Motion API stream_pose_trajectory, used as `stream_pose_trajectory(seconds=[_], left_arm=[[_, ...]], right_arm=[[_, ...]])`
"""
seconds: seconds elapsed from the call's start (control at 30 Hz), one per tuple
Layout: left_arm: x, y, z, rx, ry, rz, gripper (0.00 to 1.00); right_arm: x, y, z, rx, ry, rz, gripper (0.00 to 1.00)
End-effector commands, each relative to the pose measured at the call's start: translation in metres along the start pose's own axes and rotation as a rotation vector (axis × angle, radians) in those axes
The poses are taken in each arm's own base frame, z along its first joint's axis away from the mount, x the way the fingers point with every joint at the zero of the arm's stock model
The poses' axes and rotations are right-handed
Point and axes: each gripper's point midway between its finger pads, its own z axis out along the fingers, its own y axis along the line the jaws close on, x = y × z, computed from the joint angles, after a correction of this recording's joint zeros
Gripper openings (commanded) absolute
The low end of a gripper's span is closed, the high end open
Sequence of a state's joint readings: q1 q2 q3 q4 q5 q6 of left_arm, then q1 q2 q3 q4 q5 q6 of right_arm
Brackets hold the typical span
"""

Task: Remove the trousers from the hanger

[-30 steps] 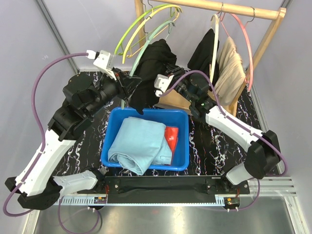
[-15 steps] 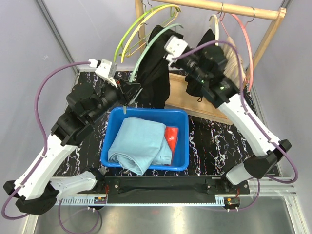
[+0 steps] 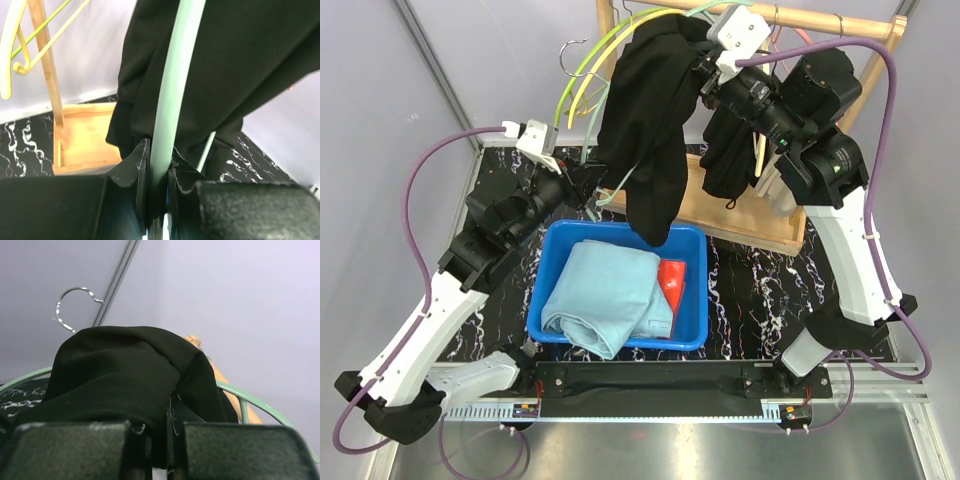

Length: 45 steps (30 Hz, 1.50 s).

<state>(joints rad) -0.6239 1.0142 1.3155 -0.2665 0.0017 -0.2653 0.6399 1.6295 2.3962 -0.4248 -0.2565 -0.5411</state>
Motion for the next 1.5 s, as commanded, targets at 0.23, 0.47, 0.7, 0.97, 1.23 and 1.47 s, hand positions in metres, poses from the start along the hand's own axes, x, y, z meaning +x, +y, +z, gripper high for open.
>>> stream_pose_trajectory(seconds=[0.23,0.47,0.7,0.97,1.23,1.47], left_arm=[[0.062,0.070,0.006,-0.254,0.204,-0.089,0.00],[0.095,0.084,0.006,-0.283,0.286,-0.082,0.00],[0.106,0.086,0.004,-0.276,0.313,-0.073,0.00],[0.108,0.086,-0.008,-0.261,0.325,-0.009,0.00],[0.083,0.064,-0.021,-0.147,0.253,0.051,0.00],[0.069,0.056,-0.041,-0.112,0.217,0.103,0.00]], right_arm=[[-0.117,-0.022,-0.046,0.010,-0.285,0.006,0.00],[-0.170,-0.038,-0.076,0.063,-0.427,0.030,0.00],[-0.193,-0.048,-0.101,0.113,-0.471,-0.003,0.00],[-0.192,-0.048,-0.112,0.121,-0.441,-0.011,0.00],[-0.135,-0.011,-0.091,-0.034,-0.242,0.099,0.00],[-0.078,0.054,-0.094,-0.323,-0.072,0.144,0.00]])
